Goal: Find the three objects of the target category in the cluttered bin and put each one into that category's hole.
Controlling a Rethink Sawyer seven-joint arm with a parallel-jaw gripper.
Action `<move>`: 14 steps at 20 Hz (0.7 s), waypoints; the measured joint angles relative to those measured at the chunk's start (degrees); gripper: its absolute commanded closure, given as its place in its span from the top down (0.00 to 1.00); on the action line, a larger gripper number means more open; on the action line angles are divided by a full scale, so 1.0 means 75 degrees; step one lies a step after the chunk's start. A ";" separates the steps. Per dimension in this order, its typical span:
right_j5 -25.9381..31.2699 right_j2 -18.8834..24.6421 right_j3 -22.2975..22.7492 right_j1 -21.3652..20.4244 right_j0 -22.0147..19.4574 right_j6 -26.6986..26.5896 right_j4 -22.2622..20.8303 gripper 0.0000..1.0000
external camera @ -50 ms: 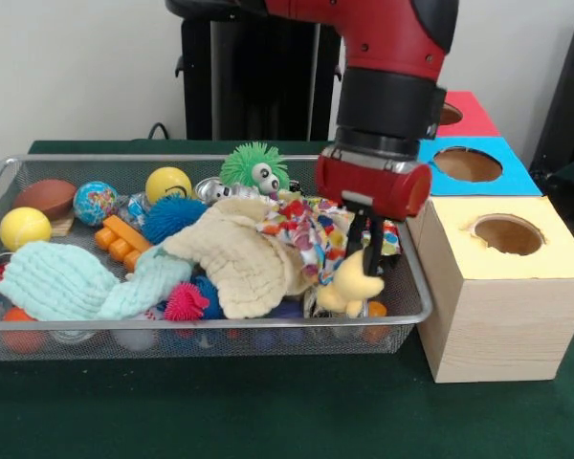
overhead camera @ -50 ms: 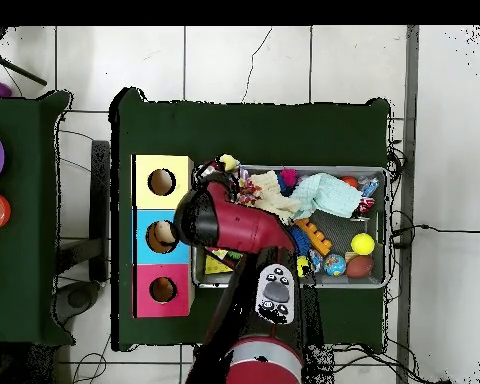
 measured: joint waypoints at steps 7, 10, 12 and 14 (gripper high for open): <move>0.0361 0.0287 0.0687 -0.0966 -0.0037 0.0000 0.0376 0.00; 0.0686 0.0423 0.1008 -0.1470 -0.0117 0.0000 0.0451 0.00; 0.0918 0.0648 0.1303 -0.1887 -0.0392 0.0000 0.0445 0.00; 0.0996 0.0949 0.1559 -0.2168 -0.0802 0.0000 0.0445 0.00</move>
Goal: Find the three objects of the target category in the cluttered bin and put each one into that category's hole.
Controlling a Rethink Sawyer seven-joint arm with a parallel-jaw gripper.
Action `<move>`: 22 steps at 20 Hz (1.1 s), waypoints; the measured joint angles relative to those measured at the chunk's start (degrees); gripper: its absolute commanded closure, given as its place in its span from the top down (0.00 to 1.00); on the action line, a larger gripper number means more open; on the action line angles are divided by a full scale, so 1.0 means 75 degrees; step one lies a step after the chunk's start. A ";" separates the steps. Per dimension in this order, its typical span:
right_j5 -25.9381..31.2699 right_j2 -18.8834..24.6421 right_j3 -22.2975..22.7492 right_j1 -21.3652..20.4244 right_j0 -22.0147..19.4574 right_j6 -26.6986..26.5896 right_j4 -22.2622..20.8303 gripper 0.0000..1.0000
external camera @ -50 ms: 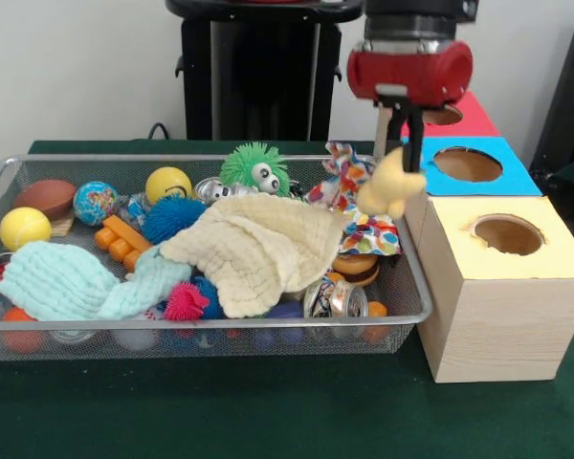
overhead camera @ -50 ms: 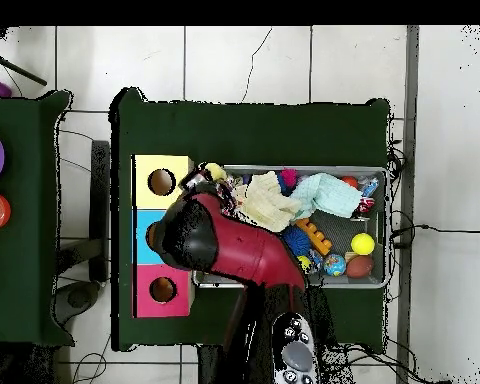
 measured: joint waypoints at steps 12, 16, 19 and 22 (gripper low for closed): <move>-0.0235 0.2023 0.1100 -0.0360 -0.3540 0.0000 -0.1424 0.00; -0.0460 0.2339 0.1064 0.0126 -0.4446 0.0000 -0.2801 0.00; -0.0471 0.2447 0.1052 0.0355 -0.4718 0.0000 -0.3335 0.00; -0.0469 0.2495 0.1053 0.0592 -0.4823 0.0000 -0.3896 0.00</move>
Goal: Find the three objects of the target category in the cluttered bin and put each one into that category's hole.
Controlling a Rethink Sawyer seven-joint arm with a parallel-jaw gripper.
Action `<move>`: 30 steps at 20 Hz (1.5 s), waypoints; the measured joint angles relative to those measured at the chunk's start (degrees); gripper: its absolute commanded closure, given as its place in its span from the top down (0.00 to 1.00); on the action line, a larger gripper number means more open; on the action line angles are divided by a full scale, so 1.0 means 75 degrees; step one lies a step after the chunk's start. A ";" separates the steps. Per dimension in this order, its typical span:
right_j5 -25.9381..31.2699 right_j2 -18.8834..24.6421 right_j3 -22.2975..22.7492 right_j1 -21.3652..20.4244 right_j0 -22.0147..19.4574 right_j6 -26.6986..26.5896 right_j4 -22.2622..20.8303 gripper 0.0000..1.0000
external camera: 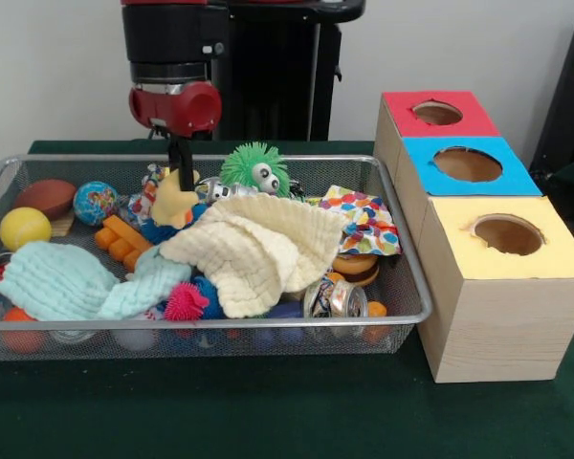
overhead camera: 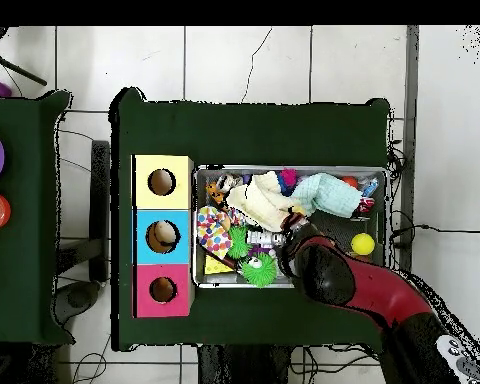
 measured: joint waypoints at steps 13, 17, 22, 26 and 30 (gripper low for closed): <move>0.0049 0.0025 0.0021 -0.0270 0.1038 0.0000 -0.0129 0.00; 0.0442 0.0053 0.0062 -0.0833 0.1406 0.0000 0.0288 0.00; 0.0863 0.0161 0.0059 -0.1313 0.1553 0.0000 0.0693 0.00; 0.0835 0.0162 -0.0013 -0.1209 0.1668 0.0000 0.0723 0.00; 0.0787 0.0163 -0.0074 -0.0960 0.1742 0.0000 0.0723 0.00</move>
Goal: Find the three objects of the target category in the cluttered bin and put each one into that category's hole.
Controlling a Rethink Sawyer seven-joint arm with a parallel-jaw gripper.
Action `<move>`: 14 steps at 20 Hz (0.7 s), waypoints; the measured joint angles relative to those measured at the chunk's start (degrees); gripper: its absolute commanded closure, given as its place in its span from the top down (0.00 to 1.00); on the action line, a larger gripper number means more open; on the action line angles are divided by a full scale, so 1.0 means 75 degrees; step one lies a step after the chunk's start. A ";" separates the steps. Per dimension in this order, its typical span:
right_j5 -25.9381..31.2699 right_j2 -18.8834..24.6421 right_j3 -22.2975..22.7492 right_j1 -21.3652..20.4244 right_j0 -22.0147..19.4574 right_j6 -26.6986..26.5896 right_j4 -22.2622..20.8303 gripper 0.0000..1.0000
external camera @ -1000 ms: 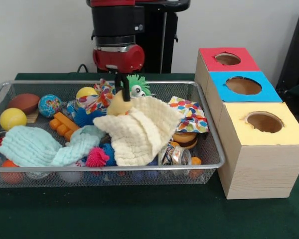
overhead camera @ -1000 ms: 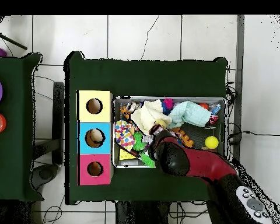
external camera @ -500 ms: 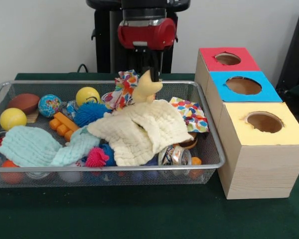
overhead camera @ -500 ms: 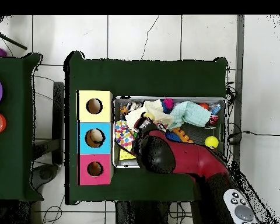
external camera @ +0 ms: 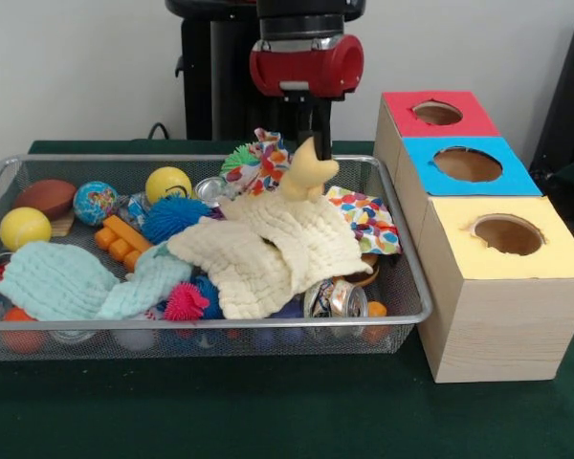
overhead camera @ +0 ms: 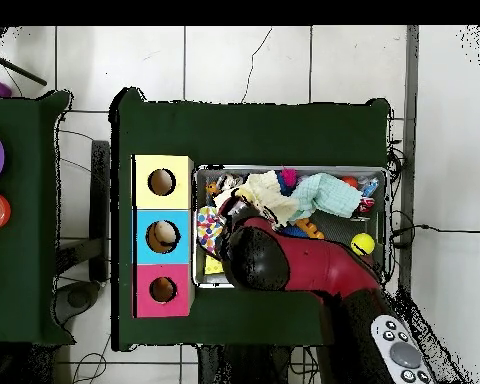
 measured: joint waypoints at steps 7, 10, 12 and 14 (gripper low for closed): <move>-0.0018 -0.0001 -0.0019 0.0484 0.0009 0.0000 -0.0001 0.00; -0.0019 -0.0015 -0.0020 0.0597 0.0020 0.0000 -0.0002 1.00; -0.0019 -0.0022 -0.0022 0.0646 0.0027 0.0000 -0.0002 1.00; -0.0019 -0.0021 -0.0024 0.0662 0.0024 0.0000 0.0000 1.00</move>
